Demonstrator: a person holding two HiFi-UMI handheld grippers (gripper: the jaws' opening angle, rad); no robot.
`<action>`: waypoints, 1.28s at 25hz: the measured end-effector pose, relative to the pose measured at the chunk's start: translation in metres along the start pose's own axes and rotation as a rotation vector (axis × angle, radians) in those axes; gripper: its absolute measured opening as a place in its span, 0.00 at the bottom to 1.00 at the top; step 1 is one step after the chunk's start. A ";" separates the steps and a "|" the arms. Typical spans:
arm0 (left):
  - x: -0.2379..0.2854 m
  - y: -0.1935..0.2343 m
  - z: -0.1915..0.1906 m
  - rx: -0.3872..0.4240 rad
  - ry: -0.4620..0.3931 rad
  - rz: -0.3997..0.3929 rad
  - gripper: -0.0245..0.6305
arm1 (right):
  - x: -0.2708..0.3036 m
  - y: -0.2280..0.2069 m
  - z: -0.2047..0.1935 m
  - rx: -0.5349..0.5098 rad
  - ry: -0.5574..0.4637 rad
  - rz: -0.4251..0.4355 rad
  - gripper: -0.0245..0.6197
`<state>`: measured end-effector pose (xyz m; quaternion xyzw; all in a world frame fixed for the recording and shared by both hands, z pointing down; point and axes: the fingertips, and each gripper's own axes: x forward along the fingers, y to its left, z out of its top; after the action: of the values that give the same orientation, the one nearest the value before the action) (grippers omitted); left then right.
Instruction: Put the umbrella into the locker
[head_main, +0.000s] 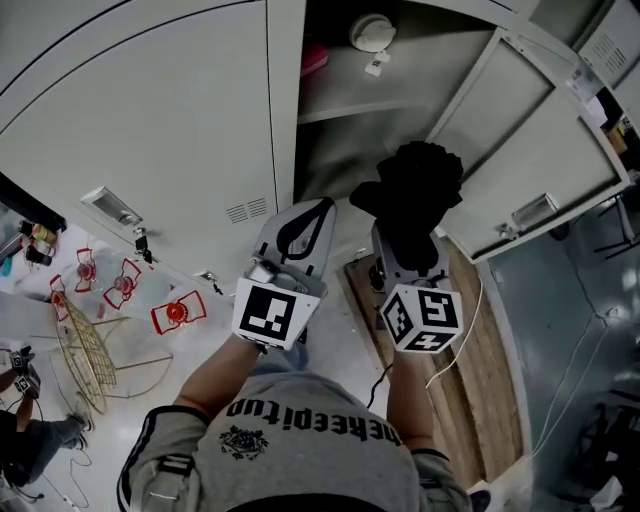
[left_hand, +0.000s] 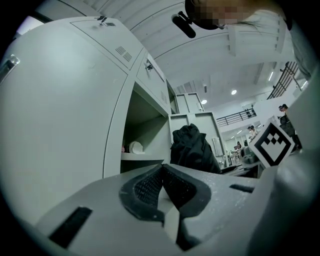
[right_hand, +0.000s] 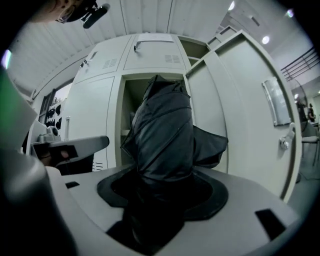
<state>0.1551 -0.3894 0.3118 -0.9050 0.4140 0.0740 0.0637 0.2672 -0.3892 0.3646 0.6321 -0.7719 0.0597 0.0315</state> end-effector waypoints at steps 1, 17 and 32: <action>0.000 0.001 -0.002 -0.002 0.002 0.000 0.04 | 0.004 -0.001 -0.005 0.002 0.024 0.002 0.45; -0.007 0.014 -0.017 -0.025 0.024 0.013 0.04 | 0.065 0.002 -0.052 0.000 0.299 0.070 0.45; 0.000 0.019 -0.026 -0.028 0.043 0.016 0.04 | 0.111 -0.005 -0.078 -0.057 0.470 0.085 0.45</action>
<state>0.1427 -0.4066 0.3360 -0.9039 0.4214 0.0609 0.0413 0.2482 -0.4875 0.4554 0.5668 -0.7706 0.1847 0.2253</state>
